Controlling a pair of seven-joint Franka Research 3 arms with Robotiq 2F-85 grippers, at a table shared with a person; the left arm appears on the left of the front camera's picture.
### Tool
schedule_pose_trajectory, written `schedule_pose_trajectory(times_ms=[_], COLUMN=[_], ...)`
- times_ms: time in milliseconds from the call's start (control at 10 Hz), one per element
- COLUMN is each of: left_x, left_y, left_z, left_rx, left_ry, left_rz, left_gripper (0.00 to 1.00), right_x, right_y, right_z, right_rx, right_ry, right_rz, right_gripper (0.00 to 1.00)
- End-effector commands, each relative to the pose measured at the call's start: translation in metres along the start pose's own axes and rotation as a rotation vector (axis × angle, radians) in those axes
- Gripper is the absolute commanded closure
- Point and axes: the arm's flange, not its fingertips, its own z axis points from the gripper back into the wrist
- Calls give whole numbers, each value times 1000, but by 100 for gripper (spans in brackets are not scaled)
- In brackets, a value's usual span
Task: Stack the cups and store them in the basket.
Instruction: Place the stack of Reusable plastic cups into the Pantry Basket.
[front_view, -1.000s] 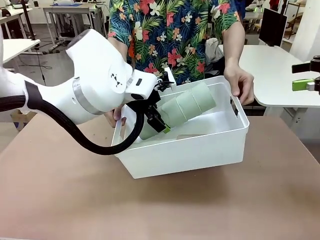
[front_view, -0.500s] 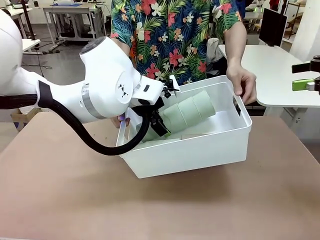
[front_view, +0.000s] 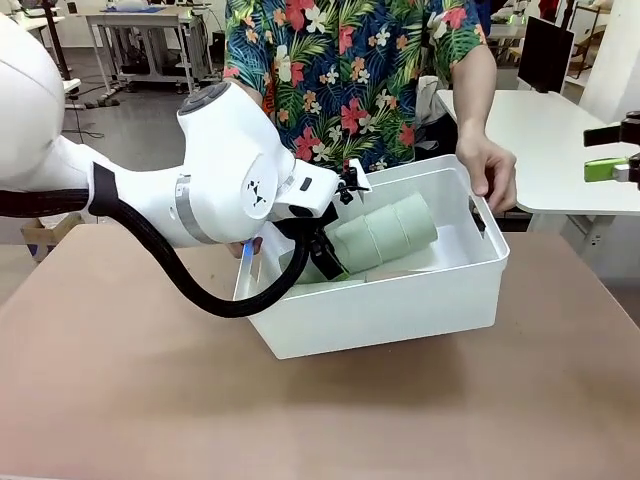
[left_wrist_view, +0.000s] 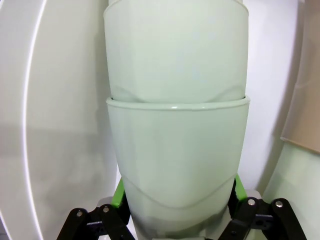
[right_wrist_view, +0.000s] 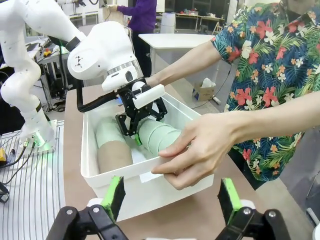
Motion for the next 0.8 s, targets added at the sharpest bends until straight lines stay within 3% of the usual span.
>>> schedule_pose_trajectory(times_ms=[0, 300, 700], left_x=[8, 9, 4], left_y=[3, 1, -1], left_z=[5, 20, 89], left_rx=[16, -16, -125], left_ry=[-11, -34, -144], left_rz=[8, 23, 52], left_gripper=[0, 0, 0], right_x=[0, 0, 0], right_y=[-2, -2, -2], right_z=[-3, -3, -3], right_rx=[-2, -2, -2], right_ry=[-27, -27, -27], right_rz=[17, 17, 17], right_gripper=[0, 0, 0])
